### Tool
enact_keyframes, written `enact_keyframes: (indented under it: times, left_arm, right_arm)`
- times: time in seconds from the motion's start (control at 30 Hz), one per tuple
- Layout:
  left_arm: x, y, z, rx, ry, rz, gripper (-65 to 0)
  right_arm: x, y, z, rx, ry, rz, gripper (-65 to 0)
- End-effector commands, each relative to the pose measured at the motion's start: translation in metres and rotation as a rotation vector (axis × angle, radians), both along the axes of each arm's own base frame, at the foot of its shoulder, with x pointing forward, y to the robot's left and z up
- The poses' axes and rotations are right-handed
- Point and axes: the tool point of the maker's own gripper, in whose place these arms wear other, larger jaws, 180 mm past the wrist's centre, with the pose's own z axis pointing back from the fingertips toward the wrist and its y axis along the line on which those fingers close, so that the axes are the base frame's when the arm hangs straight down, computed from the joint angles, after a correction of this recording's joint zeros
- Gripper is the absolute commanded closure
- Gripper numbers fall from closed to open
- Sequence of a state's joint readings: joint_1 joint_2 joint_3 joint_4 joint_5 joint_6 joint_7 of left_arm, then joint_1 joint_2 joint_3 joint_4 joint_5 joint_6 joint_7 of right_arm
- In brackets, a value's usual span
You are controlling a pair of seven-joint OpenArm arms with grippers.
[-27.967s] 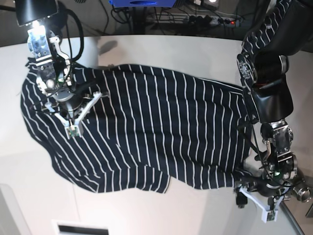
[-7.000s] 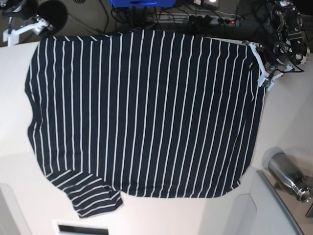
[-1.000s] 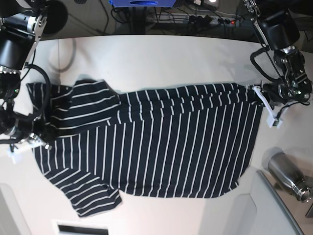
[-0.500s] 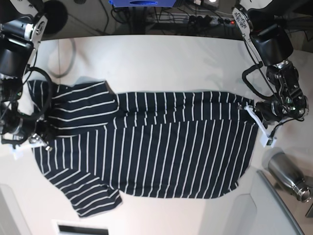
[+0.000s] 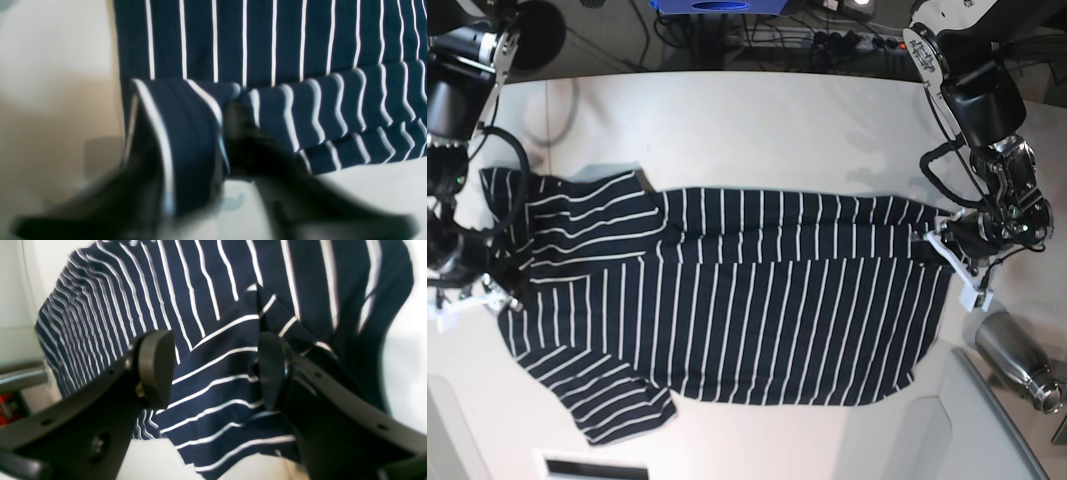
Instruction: Layout the t-shirt on the table in an organized manner, then fold the t-shirt properly
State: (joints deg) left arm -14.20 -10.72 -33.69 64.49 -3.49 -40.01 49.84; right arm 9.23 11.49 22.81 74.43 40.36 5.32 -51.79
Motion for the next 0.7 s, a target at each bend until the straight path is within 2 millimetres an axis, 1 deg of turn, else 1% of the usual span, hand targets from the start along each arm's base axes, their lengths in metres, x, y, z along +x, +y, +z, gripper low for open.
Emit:
enact_keyframes:
  times: [0.0,0.03,0.07,0.1,0.13,0.17,0.23,0.3,0.4,0.5,0.57,0.67]
  left_arm:
    - [0.02,0.007,0.023,-0.003,-0.085,0.01,-29.0]
    - [0.024,0.004,0.027,-0.028,-0.106,0.014,-37.0]
    - [0.026,0.005,0.032,-0.05,-0.129,0.021,-43.6]
    - [0.029,0.011,0.04,-0.066,-0.156,0.031,-49.9]
    - [0.031,0.017,0.047,-0.088,-0.181,0.041,-55.5]
    - [0.031,0.023,0.054,-0.108,-0.206,0.051,-60.1]
    - [0.024,0.034,0.061,-0.123,-0.227,0.063,-65.0]
    - [0.014,0.044,0.067,-0.111,-0.242,0.061,-65.0]
    - [-0.011,0.047,0.062,-0.048,-0.214,0.034,-65.0]
    - [-0.04,0.048,0.054,-0.002,-0.172,0.007,-65.0]
    - [-0.052,0.047,0.052,0.014,-0.16,-0.004,-65.0]
    - [-0.068,0.061,0.057,0.035,-0.169,0.041,-65.0]
  right_arm:
    - [0.006,-0.004,0.023,-0.026,-0.071,0.01,-35.0]
    - [-0.001,-0.002,0.024,-0.042,-0.077,0.017,-34.8]
    - [-0.011,-0.001,0.025,-0.057,-0.071,0.031,-34.8]
    - [-0.02,0.005,0.023,-0.056,-0.055,0.051,-34.8]
    - [-0.03,0.016,0.02,-0.046,-0.03,0.076,-34.8]
    - [-0.039,0.024,0.017,-0.035,-0.007,0.096,-34.8]
    - [-0.056,0.034,0.007,-0.015,0.041,0.115,-34.8]
    - [-0.065,0.043,-0.002,0.01,0.064,0.114,-34.8]
    - [-0.075,0.046,-0.011,0.036,0.107,0.074,-34.8]
    - [-0.082,0.054,-0.018,0.075,0.141,0.045,-34.8]
    - [-0.087,0.057,-0.021,0.086,0.157,0.049,-34.8]
    - [-0.097,0.077,-0.027,0.139,0.194,0.068,-34.8]
